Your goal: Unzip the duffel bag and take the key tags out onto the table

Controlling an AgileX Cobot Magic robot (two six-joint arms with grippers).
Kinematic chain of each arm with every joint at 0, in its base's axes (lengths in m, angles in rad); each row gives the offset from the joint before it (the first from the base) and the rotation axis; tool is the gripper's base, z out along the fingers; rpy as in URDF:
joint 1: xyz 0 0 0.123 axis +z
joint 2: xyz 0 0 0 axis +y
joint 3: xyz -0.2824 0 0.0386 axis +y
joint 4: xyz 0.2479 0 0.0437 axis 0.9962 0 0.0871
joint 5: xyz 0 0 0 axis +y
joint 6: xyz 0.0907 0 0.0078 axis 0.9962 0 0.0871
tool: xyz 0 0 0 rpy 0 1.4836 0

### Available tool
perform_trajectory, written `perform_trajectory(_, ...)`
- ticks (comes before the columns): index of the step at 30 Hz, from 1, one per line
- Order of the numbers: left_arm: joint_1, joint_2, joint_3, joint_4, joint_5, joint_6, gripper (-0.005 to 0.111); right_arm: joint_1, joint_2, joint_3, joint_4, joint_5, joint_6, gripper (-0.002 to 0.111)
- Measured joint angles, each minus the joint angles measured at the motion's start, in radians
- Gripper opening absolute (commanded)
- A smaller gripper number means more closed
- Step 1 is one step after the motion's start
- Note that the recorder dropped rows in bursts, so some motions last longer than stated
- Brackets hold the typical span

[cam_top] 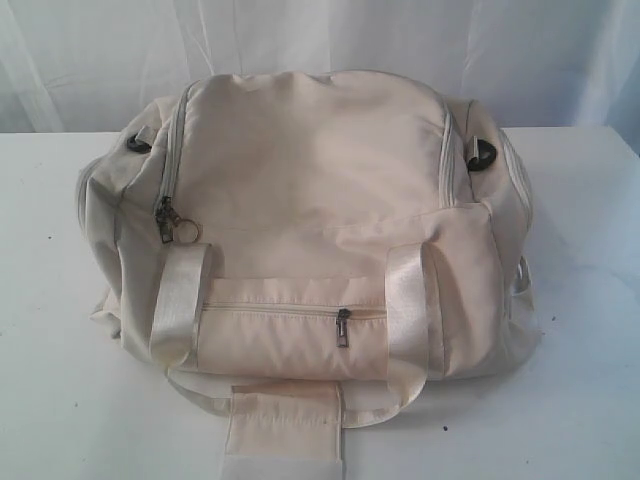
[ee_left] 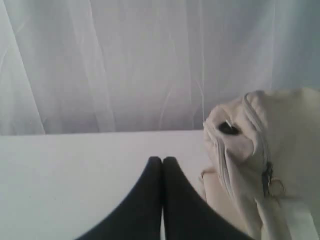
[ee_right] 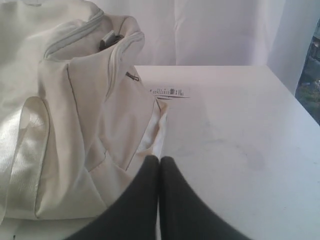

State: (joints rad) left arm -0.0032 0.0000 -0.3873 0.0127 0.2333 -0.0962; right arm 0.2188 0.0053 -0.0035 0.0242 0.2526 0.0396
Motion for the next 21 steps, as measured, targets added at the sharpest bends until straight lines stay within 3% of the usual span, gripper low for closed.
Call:
perform_trajectory(8, 0.0, 0.0, -0.009, 0.0, -0.065, 0.0, 0.0, 0.0, 0.0, 0.0, 0.002, -0.077, 0.009, 0.0)
perform_trajectory(13, 0.0, 0.0, -0.009, 0.0, -0.075, 0.0, 0.0, 0.0, 0.0, 0.001, 0.056, -0.258, 0.316, 0.0)
perform_trajectory(16, 0.0, 0.0, -0.009, -0.004, -0.082, 0.0, 0.0, 0.0, 0.0, 0.001, 0.065, -0.427, 0.379, 0.0)
perform_trajectory(21, 0.0, 0.0, -0.009, -0.004, -0.144, 0.0, 0.0, 0.0, 0.0, 0.001, 0.094, -0.473, 0.59, 0.0)
